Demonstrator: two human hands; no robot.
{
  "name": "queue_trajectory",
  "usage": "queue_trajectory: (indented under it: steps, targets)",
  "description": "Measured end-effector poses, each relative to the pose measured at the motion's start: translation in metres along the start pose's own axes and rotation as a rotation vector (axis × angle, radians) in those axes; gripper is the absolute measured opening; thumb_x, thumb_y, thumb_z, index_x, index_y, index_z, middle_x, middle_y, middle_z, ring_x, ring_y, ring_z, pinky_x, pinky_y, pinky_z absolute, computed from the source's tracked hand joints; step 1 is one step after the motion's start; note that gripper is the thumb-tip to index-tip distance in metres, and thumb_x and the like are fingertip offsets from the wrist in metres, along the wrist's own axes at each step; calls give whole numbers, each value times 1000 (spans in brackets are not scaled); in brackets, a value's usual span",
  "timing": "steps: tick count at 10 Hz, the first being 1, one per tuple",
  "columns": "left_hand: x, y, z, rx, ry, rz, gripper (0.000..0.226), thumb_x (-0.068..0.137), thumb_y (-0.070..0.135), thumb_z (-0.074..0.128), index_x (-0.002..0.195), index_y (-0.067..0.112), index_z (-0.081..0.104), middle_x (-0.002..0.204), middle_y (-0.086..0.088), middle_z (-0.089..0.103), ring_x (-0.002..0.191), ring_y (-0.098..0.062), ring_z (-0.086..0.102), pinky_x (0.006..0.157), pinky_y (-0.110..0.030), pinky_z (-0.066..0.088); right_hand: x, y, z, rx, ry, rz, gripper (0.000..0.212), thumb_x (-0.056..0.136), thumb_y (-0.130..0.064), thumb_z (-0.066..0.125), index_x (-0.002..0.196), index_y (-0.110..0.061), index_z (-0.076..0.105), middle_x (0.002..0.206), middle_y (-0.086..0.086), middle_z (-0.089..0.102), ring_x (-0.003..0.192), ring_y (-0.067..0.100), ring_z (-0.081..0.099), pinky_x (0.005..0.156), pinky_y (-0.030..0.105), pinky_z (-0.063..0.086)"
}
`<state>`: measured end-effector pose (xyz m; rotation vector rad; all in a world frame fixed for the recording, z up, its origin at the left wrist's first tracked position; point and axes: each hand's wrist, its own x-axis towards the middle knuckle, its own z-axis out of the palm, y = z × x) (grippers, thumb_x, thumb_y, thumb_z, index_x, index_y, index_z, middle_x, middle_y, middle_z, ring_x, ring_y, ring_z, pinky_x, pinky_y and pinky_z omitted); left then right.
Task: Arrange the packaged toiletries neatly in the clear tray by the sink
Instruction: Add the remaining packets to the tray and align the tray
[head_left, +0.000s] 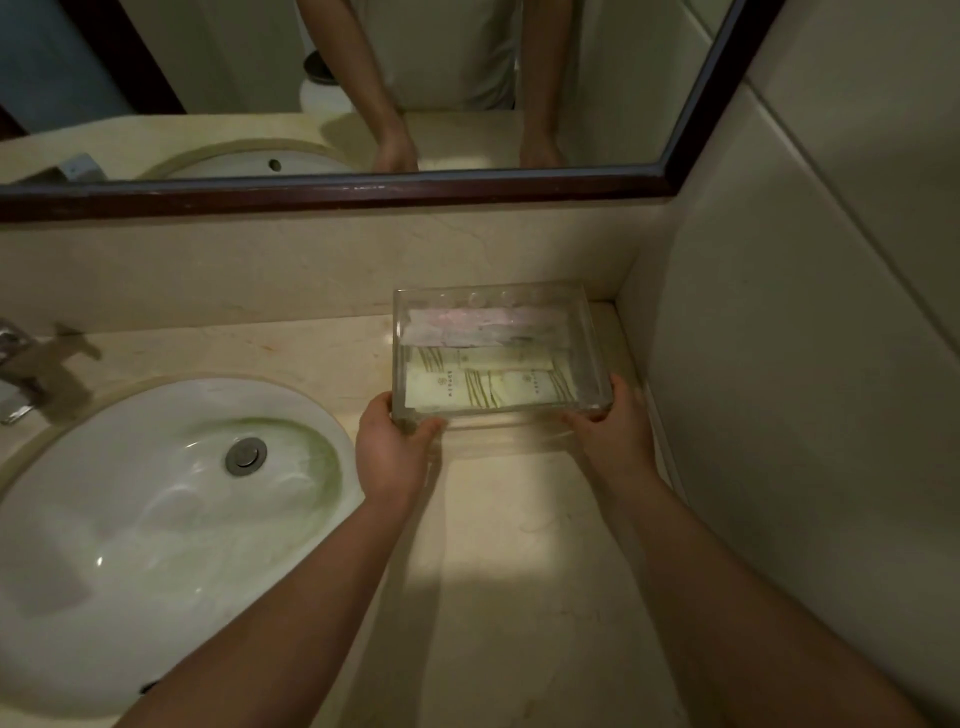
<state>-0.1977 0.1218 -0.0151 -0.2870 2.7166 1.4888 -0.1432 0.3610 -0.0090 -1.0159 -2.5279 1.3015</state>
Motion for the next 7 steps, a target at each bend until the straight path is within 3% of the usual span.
queue_trajectory:
  steps: [1,7]
  targets:
    - [7,-3,4,37,12,-9,50,70,38,80,110,19,59,102,2,67,86,-15,64,75,-37,56,4,-1,1,-32,10,10,83,71,-37,79,141,-17,40,136,5,46,108,24,59,93,35,49]
    - [12,0,10,200,34,-5,43,73,36,78,104,14,57,101,-5,64,87,-26,63,72,-41,54,2,-11,1,-271,50,-15,73,79,-44,71,137,-10,43,136,12,44,110,36,57,86,41,47]
